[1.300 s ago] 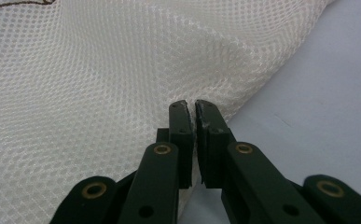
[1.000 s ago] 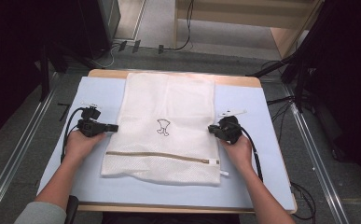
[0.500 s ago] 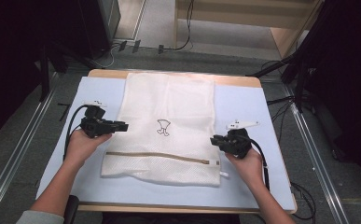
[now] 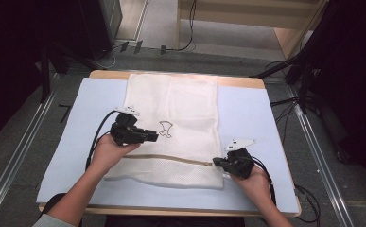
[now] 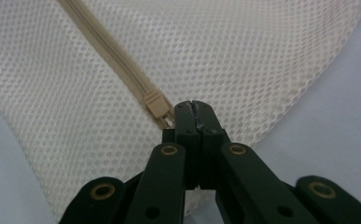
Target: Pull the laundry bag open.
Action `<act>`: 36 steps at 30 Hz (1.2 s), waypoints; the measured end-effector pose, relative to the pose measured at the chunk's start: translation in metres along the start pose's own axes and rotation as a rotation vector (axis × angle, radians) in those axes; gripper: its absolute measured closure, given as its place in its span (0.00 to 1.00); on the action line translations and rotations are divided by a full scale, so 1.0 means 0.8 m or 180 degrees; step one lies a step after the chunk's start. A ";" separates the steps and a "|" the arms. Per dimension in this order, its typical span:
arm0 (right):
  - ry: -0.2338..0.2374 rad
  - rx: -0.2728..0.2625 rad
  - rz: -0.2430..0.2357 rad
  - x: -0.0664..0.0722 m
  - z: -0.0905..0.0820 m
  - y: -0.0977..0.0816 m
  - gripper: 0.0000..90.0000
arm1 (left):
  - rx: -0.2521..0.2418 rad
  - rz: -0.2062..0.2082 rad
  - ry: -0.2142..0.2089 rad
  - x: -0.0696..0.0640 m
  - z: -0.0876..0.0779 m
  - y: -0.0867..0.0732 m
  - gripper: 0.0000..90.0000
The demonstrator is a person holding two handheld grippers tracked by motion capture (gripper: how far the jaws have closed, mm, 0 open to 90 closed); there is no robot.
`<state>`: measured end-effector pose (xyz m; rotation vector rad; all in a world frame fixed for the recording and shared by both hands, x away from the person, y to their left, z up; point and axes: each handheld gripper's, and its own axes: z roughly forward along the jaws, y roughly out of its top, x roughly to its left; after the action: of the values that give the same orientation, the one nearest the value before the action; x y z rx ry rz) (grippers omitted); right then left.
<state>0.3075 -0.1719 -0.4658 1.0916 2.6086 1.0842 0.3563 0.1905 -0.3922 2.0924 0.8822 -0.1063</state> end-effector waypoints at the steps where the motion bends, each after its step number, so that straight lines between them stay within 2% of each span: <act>1: 0.0010 -0.0018 -0.0021 0.000 0.001 -0.002 1.00 | 0.0017 0.0031 -0.0028 -0.005 0.005 0.002 0.87; 3: 0.0016 -0.0033 -0.0025 0.000 0.002 -0.004 1.00 | 0.0038 0.0066 -0.0093 -0.013 0.017 0.006 0.87; 8: 0.0103 -0.0216 -0.0084 -0.005 0.004 -0.016 1.00 | 0.0148 0.0167 -0.0208 -0.033 0.047 0.013 0.87; 12: 0.0058 -0.0228 -0.0146 -0.003 0.003 -0.016 1.00 | 0.0193 0.0214 -0.0287 -0.046 0.068 0.016 0.87; 15: 0.0067 -0.0233 -0.0127 -0.003 0.004 -0.017 1.00 | 0.0278 0.0247 -0.0346 -0.055 0.087 0.017 0.87; 22: 0.0035 -0.0258 -0.0154 -0.002 0.004 -0.018 1.00 | 0.0475 0.0346 -0.0359 -0.074 0.128 0.013 0.87; 24: 0.0028 -0.0269 -0.0197 -0.002 0.004 -0.019 1.00 | 0.0524 0.0307 -0.0362 -0.077 0.139 0.012 0.88; 27: 0.0015 -0.0269 -0.0195 -0.001 0.004 -0.018 1.00 | 0.0625 0.0319 -0.0341 -0.080 0.155 0.008 0.88; 36: -0.0009 -0.0257 -0.0243 0.001 0.003 -0.018 1.00 | 0.0687 0.0215 -0.0378 -0.082 0.193 0.004 0.88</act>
<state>0.2995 -0.1771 -0.4773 0.9680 2.5572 1.1593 0.3437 0.0404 -0.4652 2.2871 0.7554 -0.2985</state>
